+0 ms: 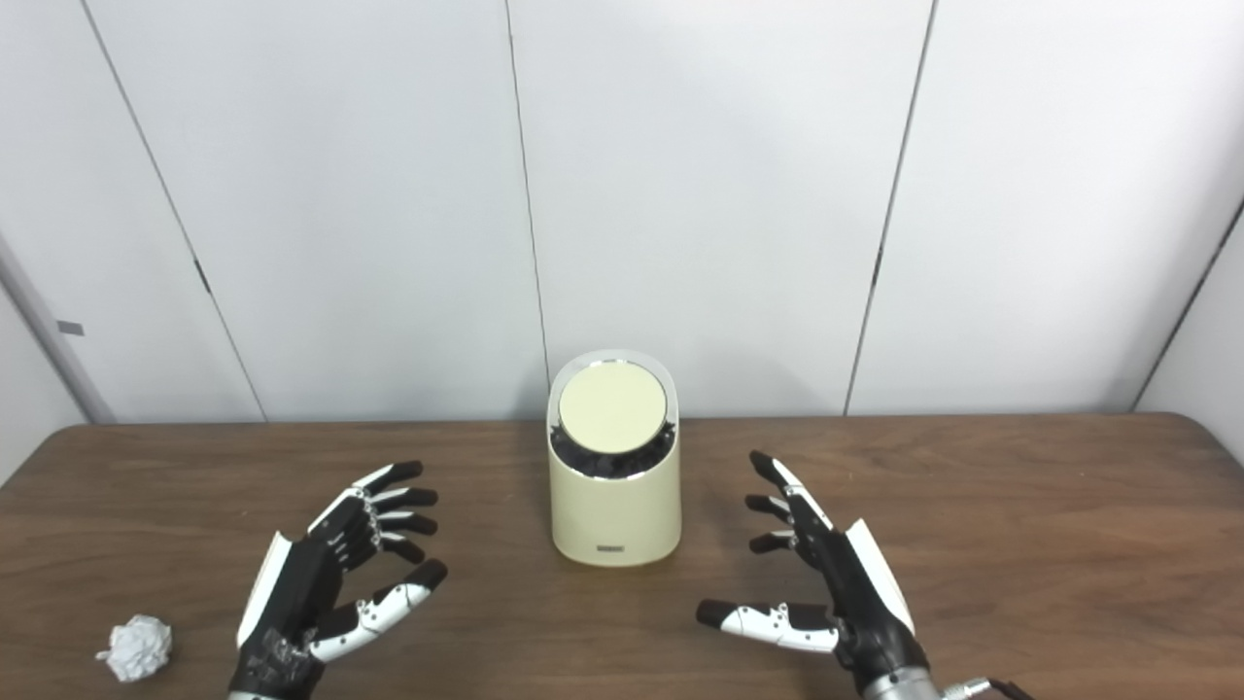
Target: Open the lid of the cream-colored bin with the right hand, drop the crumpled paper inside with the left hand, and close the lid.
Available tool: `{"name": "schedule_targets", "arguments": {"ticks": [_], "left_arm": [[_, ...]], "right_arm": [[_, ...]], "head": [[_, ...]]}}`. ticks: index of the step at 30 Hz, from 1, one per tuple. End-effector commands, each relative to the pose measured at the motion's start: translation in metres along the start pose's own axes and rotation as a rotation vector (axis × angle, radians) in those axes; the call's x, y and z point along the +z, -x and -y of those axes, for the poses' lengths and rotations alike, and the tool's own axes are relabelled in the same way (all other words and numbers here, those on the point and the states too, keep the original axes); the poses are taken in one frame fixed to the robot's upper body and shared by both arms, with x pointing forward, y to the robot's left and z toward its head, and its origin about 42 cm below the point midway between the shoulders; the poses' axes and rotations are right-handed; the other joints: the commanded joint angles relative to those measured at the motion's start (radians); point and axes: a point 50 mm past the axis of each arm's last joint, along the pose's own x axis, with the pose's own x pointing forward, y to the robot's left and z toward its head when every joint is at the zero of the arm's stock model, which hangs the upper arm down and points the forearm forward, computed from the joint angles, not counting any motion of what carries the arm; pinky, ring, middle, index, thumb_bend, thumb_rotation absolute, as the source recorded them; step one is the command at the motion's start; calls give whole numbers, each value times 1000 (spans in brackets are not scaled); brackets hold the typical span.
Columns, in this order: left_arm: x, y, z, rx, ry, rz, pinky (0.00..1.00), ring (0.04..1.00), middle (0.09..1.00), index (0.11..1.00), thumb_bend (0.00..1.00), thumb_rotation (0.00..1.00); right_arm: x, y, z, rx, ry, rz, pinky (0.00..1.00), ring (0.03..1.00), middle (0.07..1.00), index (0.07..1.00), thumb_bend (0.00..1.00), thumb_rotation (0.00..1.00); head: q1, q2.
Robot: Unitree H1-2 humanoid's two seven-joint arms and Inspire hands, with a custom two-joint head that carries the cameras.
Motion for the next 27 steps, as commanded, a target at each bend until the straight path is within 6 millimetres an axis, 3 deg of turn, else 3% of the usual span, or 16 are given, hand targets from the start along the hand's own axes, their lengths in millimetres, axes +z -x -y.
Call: {"name": "schedule_targets", "arguments": {"ticks": [1, 17, 22, 27], "left_arm": [[11, -6, -4, 6, 1, 62, 535, 656, 740, 828, 638, 195], [10, -7, -3, 1, -8, 54, 530, 645, 737, 827, 640, 209], [12, -4, -2, -16, -20, 42, 535, 648, 745, 828, 621, 161], [13, -4, -8, -10, -58, 41, 572, 669, 747, 827, 626, 164]], "right_arm": [[15, -9, 4, -26, -12, 89, 654, 843, 940, 930, 832, 345], [23, -13, 0, -36, 4, 97, 659, 837, 928, 924, 829, 349], [44, -28, -2, -58, 17, 119, 759, 862, 929, 913, 812, 357], [60, -48, 6, -62, 66, 150, 777, 867, 921, 910, 809, 358]], "head": [[0, 1], [-5, 2], [-19, -14], [-25, -29]]}}
